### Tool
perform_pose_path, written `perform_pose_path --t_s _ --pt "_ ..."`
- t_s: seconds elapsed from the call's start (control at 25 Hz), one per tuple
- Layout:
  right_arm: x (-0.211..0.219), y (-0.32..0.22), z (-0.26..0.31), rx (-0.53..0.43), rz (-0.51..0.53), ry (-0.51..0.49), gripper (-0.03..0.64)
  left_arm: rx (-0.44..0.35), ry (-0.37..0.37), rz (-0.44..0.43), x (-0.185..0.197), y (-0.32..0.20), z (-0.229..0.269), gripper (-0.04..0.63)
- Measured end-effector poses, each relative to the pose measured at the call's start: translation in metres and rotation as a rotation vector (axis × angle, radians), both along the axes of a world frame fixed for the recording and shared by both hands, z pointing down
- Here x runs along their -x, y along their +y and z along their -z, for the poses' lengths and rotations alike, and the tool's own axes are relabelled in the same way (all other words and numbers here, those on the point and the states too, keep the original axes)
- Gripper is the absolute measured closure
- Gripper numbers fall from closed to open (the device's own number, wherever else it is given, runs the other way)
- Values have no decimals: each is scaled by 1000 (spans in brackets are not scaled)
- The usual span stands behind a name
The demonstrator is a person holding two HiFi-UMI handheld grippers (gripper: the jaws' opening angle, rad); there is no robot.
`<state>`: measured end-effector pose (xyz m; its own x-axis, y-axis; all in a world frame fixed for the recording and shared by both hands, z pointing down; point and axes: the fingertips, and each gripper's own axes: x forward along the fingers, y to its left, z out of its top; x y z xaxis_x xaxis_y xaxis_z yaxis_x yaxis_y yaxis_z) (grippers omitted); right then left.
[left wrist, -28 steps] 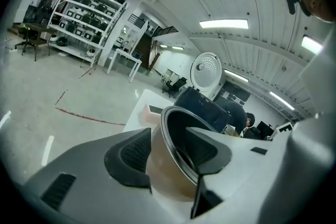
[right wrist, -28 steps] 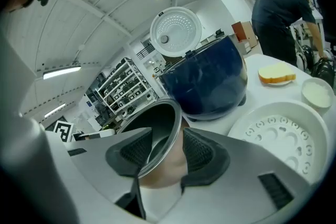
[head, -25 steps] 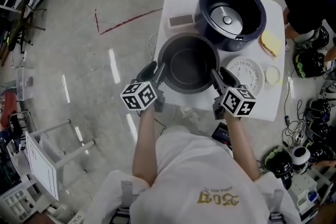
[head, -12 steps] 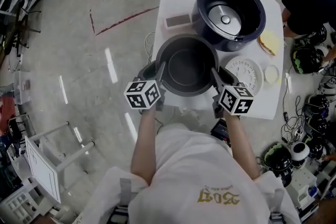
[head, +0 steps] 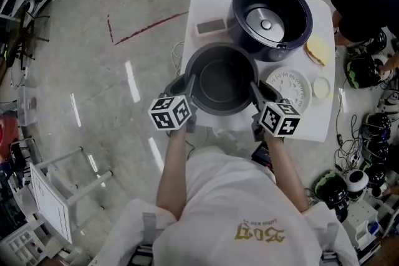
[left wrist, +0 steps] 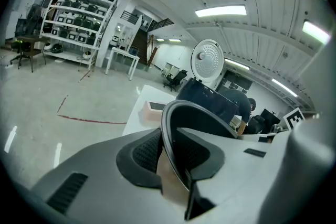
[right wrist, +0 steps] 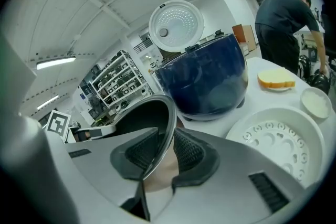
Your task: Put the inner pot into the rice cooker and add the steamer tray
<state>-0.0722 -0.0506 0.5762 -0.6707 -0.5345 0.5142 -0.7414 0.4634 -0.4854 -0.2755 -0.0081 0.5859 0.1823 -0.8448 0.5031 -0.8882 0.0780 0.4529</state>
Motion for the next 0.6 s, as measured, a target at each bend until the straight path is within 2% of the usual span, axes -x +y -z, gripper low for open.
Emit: perform_pose_path --t_s 0.28,0.6 --pt "2 4 10 -43 13 16 520 -21 15 44 3 9 6 508" --pt "14 12 34 -92 45 -8 526 -63 27 101 15 22 25 515"
